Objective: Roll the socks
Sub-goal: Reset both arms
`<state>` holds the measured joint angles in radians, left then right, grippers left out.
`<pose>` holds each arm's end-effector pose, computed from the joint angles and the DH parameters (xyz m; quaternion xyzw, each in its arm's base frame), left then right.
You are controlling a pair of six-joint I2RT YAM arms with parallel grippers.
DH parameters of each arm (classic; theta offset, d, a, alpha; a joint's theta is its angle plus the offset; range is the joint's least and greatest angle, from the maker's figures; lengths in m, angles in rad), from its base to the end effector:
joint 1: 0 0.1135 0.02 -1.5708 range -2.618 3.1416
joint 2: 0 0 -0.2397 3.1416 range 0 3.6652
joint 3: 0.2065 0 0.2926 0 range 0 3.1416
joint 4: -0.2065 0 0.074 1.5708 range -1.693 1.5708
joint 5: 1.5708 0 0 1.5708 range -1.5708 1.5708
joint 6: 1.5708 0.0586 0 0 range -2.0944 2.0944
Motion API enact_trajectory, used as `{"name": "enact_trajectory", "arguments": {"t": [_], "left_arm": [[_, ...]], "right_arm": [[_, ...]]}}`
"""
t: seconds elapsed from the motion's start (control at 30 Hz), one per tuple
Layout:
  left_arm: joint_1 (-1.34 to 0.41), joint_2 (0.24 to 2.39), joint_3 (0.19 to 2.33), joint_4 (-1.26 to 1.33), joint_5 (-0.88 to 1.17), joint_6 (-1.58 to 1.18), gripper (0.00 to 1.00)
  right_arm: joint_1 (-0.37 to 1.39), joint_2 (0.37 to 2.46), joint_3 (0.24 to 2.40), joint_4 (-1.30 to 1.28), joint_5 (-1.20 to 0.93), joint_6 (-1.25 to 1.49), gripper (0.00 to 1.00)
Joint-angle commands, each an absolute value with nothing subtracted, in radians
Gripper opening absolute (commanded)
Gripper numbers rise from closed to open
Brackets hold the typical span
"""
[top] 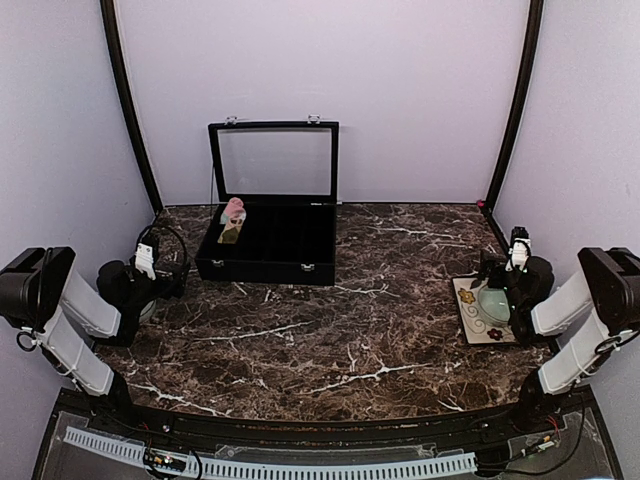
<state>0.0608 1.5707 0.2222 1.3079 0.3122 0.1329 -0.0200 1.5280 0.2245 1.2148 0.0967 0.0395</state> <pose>0.2719 -0.0015 0.0818 0.1333 0.7082 -0.0455 0.6918 0.2749 -0.0112 0.0809 0.0545 0.7356 -0.0291 0.6746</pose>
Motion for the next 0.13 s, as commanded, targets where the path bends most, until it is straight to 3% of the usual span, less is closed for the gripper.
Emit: {"name": "enact_trajectory", "arguments": {"t": [0.0, 0.1], "left_arm": [[0.063, 1.571, 0.242, 1.313, 0.307, 0.120, 0.99], [0.063, 1.569, 0.235, 1.323, 0.303, 0.120, 0.99]], "right_arm": [[-0.024, 1.531, 0.236, 1.262, 0.089, 0.049, 1.00], [-0.024, 1.531, 0.236, 1.262, 0.089, 0.049, 1.00]]}}
